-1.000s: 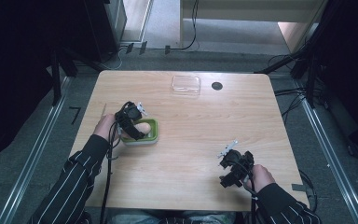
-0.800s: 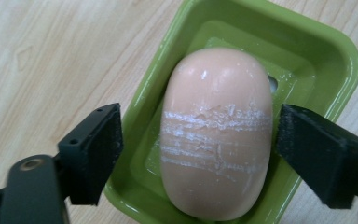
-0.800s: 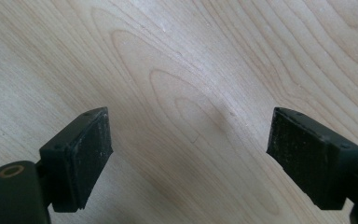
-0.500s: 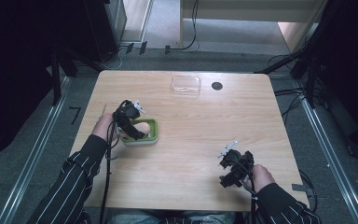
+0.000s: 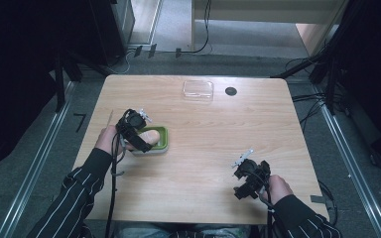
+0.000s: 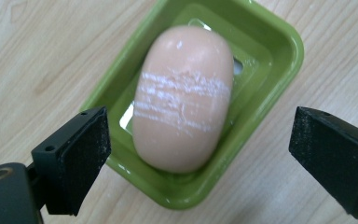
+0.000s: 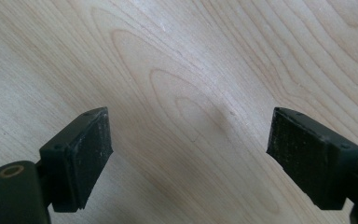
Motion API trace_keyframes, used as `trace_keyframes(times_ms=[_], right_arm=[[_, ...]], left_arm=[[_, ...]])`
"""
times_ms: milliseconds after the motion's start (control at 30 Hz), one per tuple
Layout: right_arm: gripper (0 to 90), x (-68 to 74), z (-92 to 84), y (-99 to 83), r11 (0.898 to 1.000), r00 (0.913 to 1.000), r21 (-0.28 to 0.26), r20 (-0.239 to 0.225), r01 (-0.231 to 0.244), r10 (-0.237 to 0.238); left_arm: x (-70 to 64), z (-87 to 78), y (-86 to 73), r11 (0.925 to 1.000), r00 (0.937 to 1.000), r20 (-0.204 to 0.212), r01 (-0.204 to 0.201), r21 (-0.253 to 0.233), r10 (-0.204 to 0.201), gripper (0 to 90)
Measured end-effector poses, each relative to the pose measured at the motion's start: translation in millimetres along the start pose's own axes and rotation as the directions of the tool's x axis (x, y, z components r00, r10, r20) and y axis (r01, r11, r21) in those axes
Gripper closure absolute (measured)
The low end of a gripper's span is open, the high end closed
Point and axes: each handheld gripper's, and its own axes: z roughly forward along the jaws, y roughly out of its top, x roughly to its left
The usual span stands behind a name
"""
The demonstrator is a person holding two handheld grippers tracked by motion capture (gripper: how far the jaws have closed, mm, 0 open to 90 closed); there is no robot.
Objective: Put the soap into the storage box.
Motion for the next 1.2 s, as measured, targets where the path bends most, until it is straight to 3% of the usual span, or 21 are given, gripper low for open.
trace_keyframes(times_ms=[300,800,900,1200], right_arm=[[14.3,0.3,-0.5,-0.1,1.0,1.0,0.002,0.002,0.0,0.0],[14.3,0.4,-0.4,-0.2,1.0,1.0,0.003,0.003,0.0,0.0],[14.3,0.4,-0.3,-0.2,1.0,1.0,0.003,0.004,0.0,0.0],[14.3,0.5,-0.2,-0.3,1.0,1.0,0.001,0.006,-0.001,0.001]], left_arm=[[-12.1,-7.0,-12.3,0.9997,1.0,0.001,0.0,0.026,0.0,5.7],[-32.5,-19.5,-37.9,0.9997,0.9998,-0.01,0.016,0.016,-0.016,5.1],[-37.3,-20.6,-43.8,0.9997,0.9995,-0.032,0.01,0.022,-0.01,5.1],[-51.9,-17.9,-60.1,0.9986,0.9993,-0.035,-0.011,0.051,0.013,3.9]])
